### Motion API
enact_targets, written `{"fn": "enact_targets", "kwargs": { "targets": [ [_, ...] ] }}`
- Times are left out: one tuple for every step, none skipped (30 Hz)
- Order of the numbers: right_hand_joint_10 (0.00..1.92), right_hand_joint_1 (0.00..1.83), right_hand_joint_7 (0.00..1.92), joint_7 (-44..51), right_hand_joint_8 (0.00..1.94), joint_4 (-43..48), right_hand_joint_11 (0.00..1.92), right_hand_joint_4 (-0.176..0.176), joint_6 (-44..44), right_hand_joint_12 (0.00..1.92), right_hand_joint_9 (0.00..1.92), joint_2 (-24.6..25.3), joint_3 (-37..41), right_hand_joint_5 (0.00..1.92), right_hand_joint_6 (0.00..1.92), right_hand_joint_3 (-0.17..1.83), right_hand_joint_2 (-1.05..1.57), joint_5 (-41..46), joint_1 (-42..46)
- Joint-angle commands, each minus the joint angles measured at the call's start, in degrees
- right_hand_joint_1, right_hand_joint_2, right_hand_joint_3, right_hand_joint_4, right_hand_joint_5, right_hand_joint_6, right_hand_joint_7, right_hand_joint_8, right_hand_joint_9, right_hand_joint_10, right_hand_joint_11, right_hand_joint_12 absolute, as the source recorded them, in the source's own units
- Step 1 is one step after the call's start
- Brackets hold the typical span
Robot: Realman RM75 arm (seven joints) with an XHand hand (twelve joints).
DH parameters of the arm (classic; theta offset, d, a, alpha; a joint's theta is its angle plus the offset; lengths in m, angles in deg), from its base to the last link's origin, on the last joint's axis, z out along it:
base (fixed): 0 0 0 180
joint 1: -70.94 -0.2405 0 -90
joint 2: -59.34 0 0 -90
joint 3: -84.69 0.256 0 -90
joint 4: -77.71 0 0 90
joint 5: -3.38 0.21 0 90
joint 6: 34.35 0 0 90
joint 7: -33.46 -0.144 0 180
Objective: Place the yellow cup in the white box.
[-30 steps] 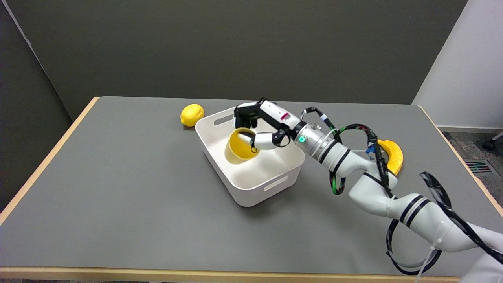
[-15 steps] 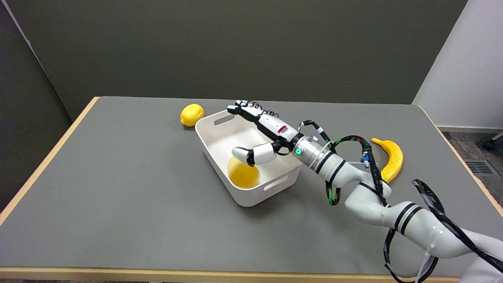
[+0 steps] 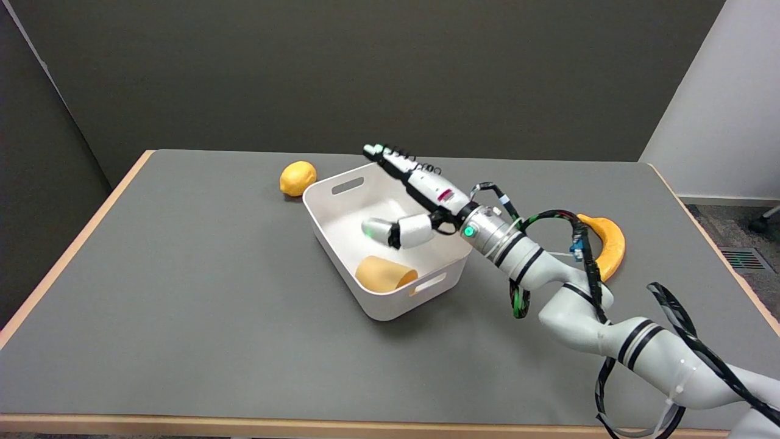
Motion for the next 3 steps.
{"fn": "enact_targets", "kwargs": {
  "targets": [
    [0.0,0.33,0.0,2.37,0.01,3.16,0.0,-0.01,-31.37,0.03,0.0,-1.41,10.47,0.05,0.11,0.9,0.6,35.33,10.31],
    [0.0,0.32,0.0,2.17,0.04,2.94,0.0,-0.007,-33.82,0.09,0.0,-1.97,10.7,0.04,0.15,0.9,0.6,38.46,10.93],
    [0.0,0.31,0.0,2.1,0.06,2.69,0.0,-0.005,-36.31,0.13,0.0,-2.71,10.57,0.04,0.18,0.9,0.6,41.66,11.55]
  ]
}}
